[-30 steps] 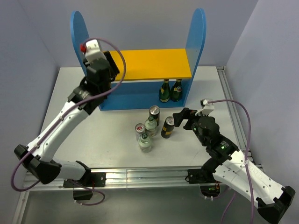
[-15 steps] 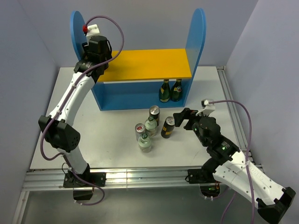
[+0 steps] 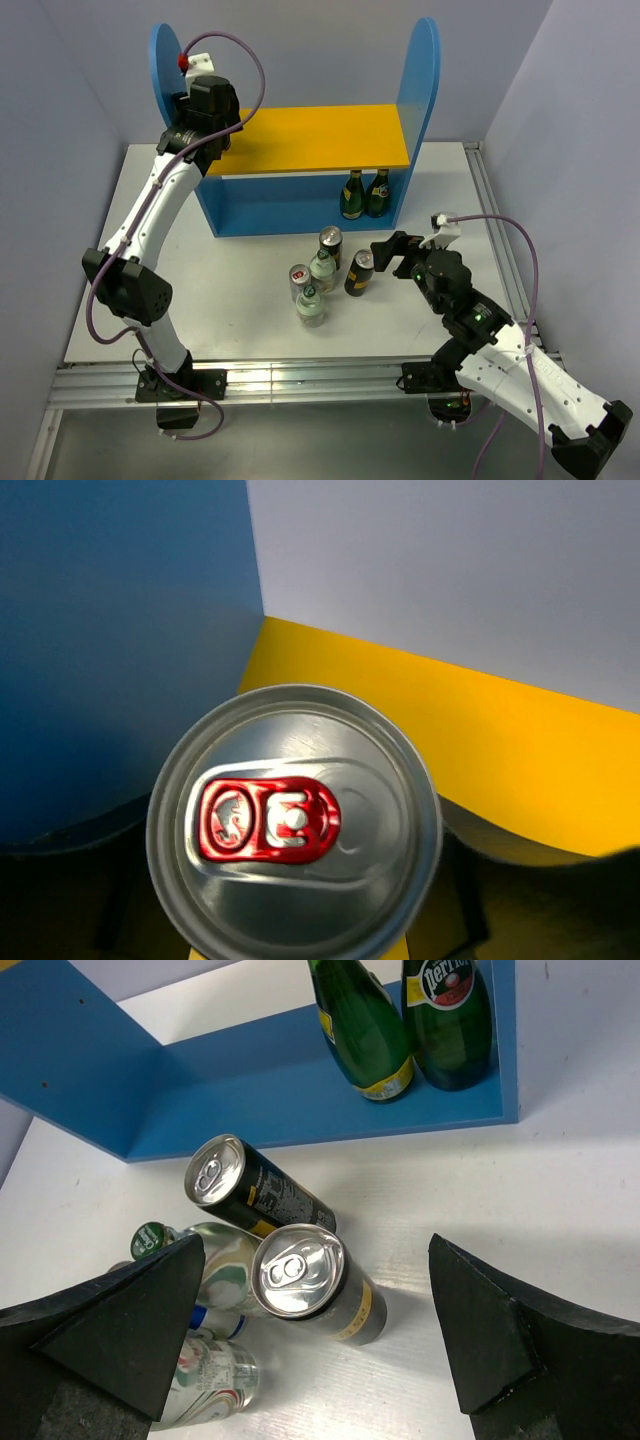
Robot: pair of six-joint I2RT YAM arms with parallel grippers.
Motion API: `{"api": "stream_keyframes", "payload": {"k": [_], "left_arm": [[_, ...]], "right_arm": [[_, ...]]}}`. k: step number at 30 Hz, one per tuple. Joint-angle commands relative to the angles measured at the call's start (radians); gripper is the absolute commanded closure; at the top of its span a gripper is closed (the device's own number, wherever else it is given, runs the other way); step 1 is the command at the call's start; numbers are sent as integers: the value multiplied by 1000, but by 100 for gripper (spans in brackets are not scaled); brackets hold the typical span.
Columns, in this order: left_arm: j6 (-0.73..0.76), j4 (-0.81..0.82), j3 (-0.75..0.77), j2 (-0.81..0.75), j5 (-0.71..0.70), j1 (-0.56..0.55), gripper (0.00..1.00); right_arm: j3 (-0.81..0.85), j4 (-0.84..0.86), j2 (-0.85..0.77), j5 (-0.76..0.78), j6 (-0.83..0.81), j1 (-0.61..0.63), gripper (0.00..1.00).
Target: Place and organize the beverage onto the shelf
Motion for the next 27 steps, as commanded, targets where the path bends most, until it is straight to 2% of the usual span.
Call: {"api": "stream_keyframes", "payload": {"k": [1,4,6,7,20,24,27], "left_arm": [[3,4,35,-22,9,4,29],[5,-7,44,-16,9,1,23],[5,-16,47,-17,-6,-8,6],[3,-17,50,-22,-9,-11,1],[-50,-151,-12,-171,-201,-181,1],[-116,-247,-25,-223,-265,-238,1],[-194,-304,-81,-291,-281,-321,1]], "right_arm": [[-5,12,-19,19,12,5,0],[-9,21,-19,16,13,5,0],[-5,19,-13,16,12,5,0],[-5,19,-9,16,13,5,0],[-9,25,4,20,16,5,0],[-8,30,14,20,16,5,0],[-6,30,18,24,16,5,0]]}}
